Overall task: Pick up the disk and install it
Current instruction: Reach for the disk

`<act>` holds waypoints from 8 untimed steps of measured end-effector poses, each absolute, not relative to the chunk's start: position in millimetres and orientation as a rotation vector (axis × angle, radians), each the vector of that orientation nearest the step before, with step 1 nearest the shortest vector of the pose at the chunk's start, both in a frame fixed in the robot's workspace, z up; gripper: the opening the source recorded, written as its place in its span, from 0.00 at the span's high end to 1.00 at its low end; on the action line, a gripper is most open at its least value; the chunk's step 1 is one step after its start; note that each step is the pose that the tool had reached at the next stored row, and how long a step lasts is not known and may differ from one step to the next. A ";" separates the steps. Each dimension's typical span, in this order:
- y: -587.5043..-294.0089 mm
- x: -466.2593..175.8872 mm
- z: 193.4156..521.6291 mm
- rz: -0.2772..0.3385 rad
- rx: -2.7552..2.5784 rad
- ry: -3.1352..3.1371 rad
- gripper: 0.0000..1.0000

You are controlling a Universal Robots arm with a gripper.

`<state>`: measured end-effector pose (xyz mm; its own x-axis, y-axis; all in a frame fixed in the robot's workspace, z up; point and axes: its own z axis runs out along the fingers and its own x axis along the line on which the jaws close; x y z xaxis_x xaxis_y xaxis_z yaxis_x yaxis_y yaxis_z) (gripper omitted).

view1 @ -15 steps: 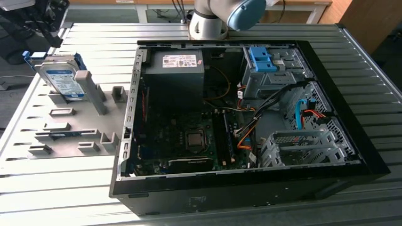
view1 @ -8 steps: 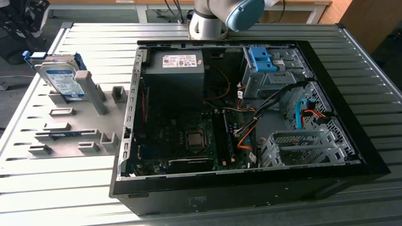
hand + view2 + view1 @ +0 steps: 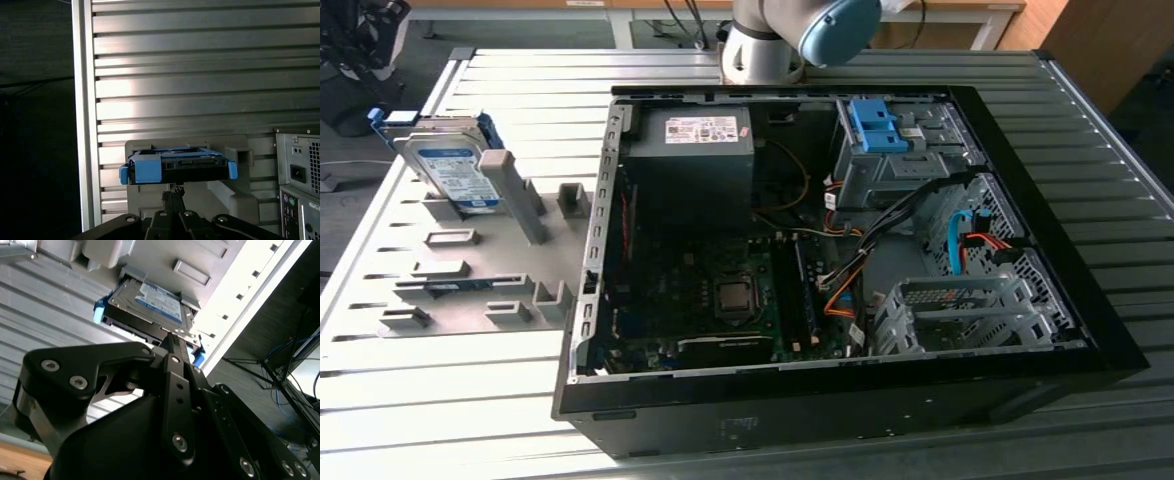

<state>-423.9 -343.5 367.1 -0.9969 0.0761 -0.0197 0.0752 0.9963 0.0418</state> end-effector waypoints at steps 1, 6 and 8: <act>-343.5 -424.5 367.1 0.064 0.118 3.117 0.89; -343.5 -431.7 366.9 0.064 0.118 3.117 0.89; -343.5 -431.7 366.9 0.064 0.118 3.117 0.89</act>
